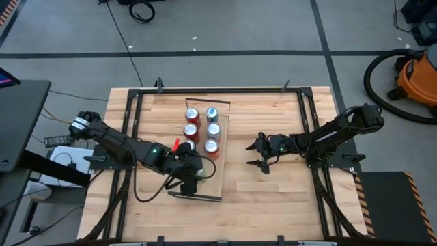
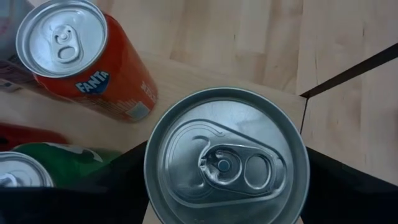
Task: Place canned beverage on shelf
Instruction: Put the light green soda can on the shelf
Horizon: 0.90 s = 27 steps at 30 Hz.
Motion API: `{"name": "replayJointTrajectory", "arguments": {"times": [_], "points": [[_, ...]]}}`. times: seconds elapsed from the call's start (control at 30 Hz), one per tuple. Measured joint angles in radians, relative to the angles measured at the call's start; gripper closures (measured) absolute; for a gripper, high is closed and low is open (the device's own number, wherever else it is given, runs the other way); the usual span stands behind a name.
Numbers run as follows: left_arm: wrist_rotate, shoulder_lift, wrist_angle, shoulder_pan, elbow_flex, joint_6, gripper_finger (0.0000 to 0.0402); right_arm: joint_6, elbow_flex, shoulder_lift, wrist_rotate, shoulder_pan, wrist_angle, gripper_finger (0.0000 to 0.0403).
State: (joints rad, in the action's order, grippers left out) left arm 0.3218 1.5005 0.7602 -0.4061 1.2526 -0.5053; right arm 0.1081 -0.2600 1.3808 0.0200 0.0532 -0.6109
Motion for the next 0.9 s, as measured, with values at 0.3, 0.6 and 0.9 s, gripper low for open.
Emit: {"name": "replayJointTrajectory", "arguments": {"times": [0.3, 0.6, 0.9], "points": [[-0.001, 0.000, 0.010, 0.005, 0.000, 0.001, 0.0092, 0.000, 0.000, 0.000, 0.002, 0.000, 0.000, 0.0085], [-0.001, 0.004, 0.013, 0.005, 0.000, 0.000, 0.0092, -0.002, 0.000, 0.000, 0.003, 0.000, -0.002, 0.0085], [0.000, 0.004, 0.013, 0.005, 0.000, 0.000, 0.0092, 0.001, 0.000, 0.000, 0.006, 0.000, -0.002, 0.0085]]}}
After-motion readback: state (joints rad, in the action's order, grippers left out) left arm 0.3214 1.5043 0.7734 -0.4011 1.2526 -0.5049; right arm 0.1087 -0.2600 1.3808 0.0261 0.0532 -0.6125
